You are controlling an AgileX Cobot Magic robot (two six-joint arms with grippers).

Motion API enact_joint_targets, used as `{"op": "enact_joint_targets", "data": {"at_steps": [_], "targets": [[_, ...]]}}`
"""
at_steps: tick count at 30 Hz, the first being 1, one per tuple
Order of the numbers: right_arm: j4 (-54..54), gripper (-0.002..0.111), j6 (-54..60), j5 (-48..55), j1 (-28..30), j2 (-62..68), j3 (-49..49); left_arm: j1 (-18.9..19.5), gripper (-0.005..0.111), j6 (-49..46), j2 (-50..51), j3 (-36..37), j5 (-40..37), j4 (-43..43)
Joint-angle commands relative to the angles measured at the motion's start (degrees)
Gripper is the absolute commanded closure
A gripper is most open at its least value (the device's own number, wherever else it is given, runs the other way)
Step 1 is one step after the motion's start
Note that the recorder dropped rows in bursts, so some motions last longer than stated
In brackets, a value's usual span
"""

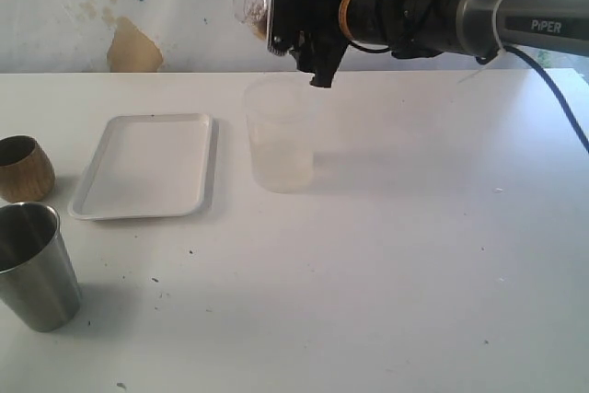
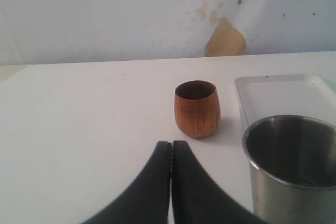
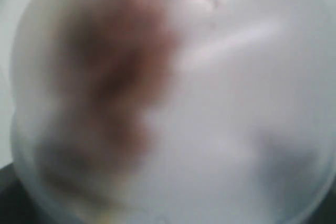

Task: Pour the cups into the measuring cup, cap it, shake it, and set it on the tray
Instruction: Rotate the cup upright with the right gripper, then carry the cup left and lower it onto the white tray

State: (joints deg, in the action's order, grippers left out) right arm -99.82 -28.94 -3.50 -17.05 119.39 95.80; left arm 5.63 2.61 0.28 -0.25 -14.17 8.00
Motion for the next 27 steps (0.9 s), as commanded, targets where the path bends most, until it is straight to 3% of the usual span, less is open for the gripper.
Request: {"op": "enact_joint_targets", "data": {"at_steps": [1,5,7,15,20,27], "targets": [[-0.02,0.108,-31.28,0.02,-0.02,-0.65,0.74,-0.12,0.106,0.13,-0.28,0.25,0.44,-0.24],[-0.02,0.108,-69.58,8.97,-0.02,-0.65,0.74,-0.12,0.106,0.13,-0.28,0.25,0.44,-0.24],[-0.13,0.108,-79.65,12.94,-0.02,-0.65,0.74,-0.12,0.106,0.13,-0.28,0.25,0.44,-0.24],[-0.13,0.108,-80.2,15.25,-0.02,-1.15,0.74,-0.12,0.106,0.13,-0.28,0.25,0.44,-0.24],[-0.13,0.108,-71.52,-4.81,-0.02,-7.11,0.74,-0.12,0.106,0.13,-0.28,0.25,0.44,-0.24],[-0.13,0.108,-74.78,-28.35,-0.02,-10.72,0.74,-0.12,0.106,0.13,-0.28,0.25,0.44,-0.24]]}}
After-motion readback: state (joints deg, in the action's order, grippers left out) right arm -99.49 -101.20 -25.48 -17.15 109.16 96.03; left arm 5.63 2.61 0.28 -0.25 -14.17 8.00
